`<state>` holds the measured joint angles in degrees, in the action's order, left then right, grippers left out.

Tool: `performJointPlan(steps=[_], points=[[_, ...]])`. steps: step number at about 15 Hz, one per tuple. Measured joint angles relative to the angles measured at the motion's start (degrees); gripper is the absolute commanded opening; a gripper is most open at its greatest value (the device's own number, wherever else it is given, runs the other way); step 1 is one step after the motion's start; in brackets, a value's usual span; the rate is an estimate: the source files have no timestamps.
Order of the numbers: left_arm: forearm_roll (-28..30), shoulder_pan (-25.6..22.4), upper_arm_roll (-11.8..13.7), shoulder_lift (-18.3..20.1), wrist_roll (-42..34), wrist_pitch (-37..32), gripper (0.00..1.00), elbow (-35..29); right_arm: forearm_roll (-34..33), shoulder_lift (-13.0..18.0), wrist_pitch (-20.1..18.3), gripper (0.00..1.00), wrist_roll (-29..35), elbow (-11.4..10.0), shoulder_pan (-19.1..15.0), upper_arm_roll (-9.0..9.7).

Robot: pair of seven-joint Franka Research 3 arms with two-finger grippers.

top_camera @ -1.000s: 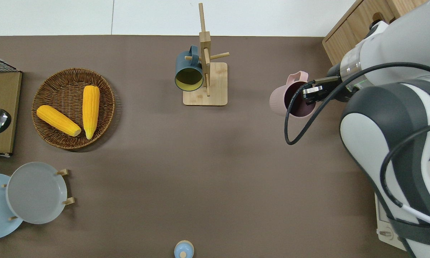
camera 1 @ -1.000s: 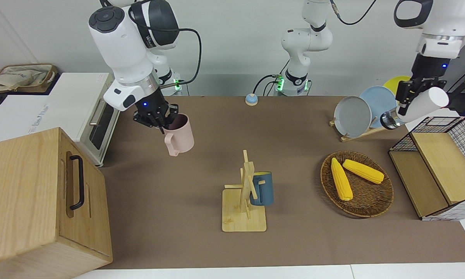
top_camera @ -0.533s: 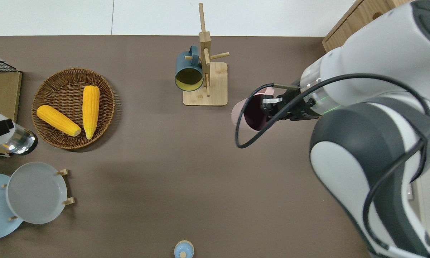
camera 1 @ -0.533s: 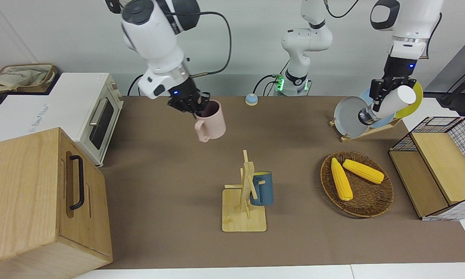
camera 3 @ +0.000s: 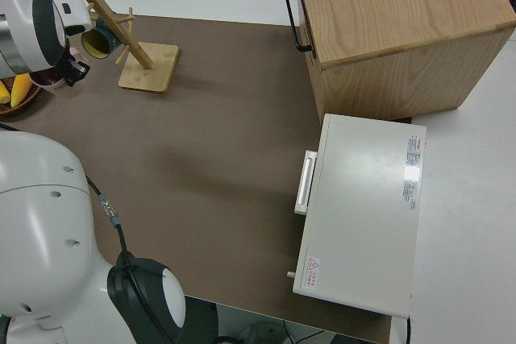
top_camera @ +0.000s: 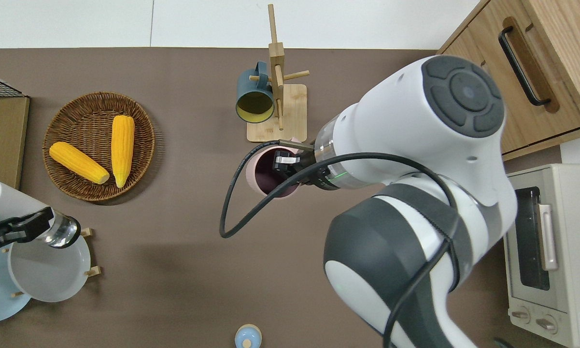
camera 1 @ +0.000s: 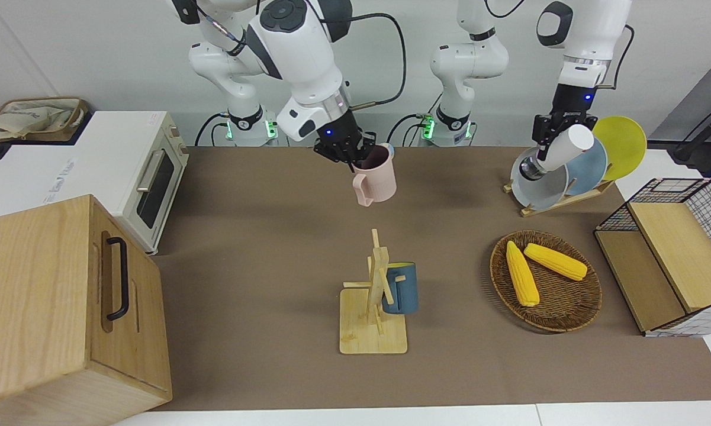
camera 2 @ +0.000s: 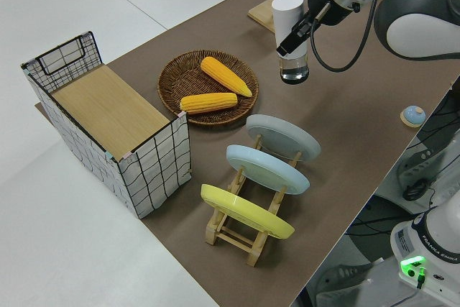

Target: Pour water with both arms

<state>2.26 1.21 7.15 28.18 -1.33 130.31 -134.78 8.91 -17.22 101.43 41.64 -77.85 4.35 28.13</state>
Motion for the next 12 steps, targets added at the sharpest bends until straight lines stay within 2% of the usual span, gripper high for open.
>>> performJointPlan(steps=[2, 4, 6, 9, 12], points=[[0.0, 0.0, -0.5, 1.5, 0.1, 1.8, 0.0, -3.1, 0.0, -0.8, 2.9, 0.014, 3.1, -0.9, 0.4, 1.79], [0.0, 0.0, -0.6, 2.9, 0.2, 3.2, 0.0, -5.7, -0.2, -2.0, 5.5, 0.014, 5.8, -1.4, 2.0, 2.69], [-0.1, 0.0, -0.6, 3.9, 0.2, 4.2, 0.0, -7.8, -1.5, -3.5, 8.6, 0.014, 9.5, -1.8, 4.5, 2.86], [-0.1, 0.0, -1.6, 4.5, 0.2, 5.6, 0.0, -10.0, -3.9, -6.9, 15.7, 0.014, 15.2, -1.9, 8.6, 2.95], [-0.1, 0.0, -2.0, 4.5, 0.2, 6.2, 0.0, -10.9, -9.1, -11.6, 21.4, 0.016, 20.0, -2.1, 11.4, 2.96]])
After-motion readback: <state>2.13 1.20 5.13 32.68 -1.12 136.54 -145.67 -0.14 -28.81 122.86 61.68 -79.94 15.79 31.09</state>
